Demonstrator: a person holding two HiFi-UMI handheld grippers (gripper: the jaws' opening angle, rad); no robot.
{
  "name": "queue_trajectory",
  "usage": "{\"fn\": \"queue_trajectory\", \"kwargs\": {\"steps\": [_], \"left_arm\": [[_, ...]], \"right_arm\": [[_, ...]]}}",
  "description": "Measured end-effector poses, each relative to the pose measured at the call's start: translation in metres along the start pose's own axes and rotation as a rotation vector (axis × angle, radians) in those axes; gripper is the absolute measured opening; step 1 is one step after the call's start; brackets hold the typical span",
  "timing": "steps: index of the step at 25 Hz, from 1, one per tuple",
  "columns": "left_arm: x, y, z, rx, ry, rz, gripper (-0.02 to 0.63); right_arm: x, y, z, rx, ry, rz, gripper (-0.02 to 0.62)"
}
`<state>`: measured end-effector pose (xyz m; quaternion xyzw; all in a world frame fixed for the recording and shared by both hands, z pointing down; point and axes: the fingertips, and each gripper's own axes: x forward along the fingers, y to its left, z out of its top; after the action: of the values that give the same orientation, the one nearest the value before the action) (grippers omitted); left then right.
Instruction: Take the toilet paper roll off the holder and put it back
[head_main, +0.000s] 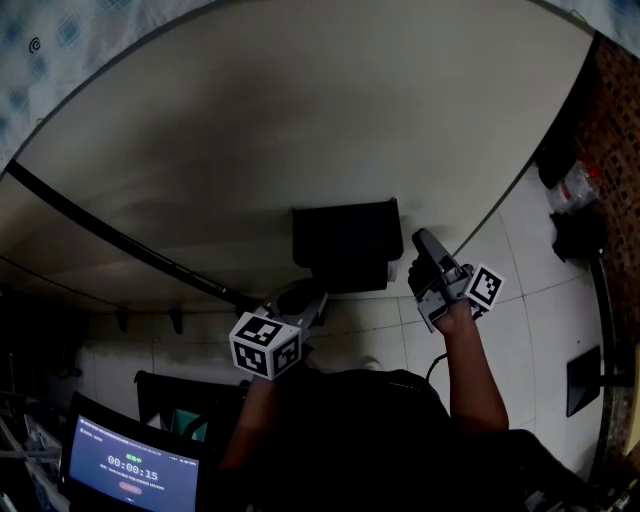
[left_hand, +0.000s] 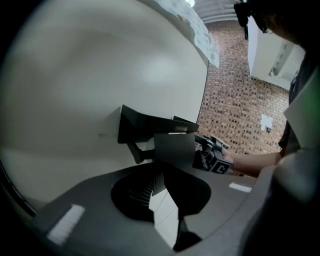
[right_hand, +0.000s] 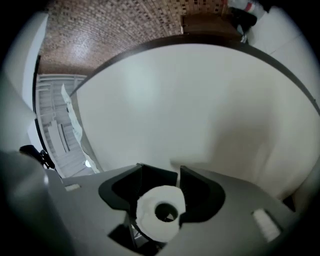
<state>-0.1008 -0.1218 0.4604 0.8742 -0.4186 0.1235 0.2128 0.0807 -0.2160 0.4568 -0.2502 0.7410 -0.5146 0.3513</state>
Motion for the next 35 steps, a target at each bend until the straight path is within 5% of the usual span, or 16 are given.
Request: {"fn": "queue_trajectory", "kwargs": {"steps": [6, 10, 23, 30, 35], "left_arm": [[0.008, 0.009, 0.004, -0.064, -0.042, -0.010, 0.071], [0.011, 0.013, 0.003, -0.108, -0.070, -0.031, 0.078], [-0.001, 0.008, -0.001, -0.168, -0.127, -0.095, 0.057], [-0.005, 0.014, -0.006, -0.171, -0.130, -0.061, 0.057], [-0.019, 0.018, 0.012, -0.138, -0.187, -0.003, 0.018]], "right_arm": [[0.001, 0.026, -0.001, -0.191, 0.026, -0.017, 0.091], [-0.002, 0.036, 0.009, -0.216, -0.034, -0.010, 0.000], [-0.008, 0.062, 0.028, -0.316, -0.142, 0.035, 0.000], [-0.010, 0.061, 0.029, -0.336, -0.150, 0.022, 0.000], [-0.017, 0.070, 0.041, -0.369, -0.244, -0.029, 0.000]]}}
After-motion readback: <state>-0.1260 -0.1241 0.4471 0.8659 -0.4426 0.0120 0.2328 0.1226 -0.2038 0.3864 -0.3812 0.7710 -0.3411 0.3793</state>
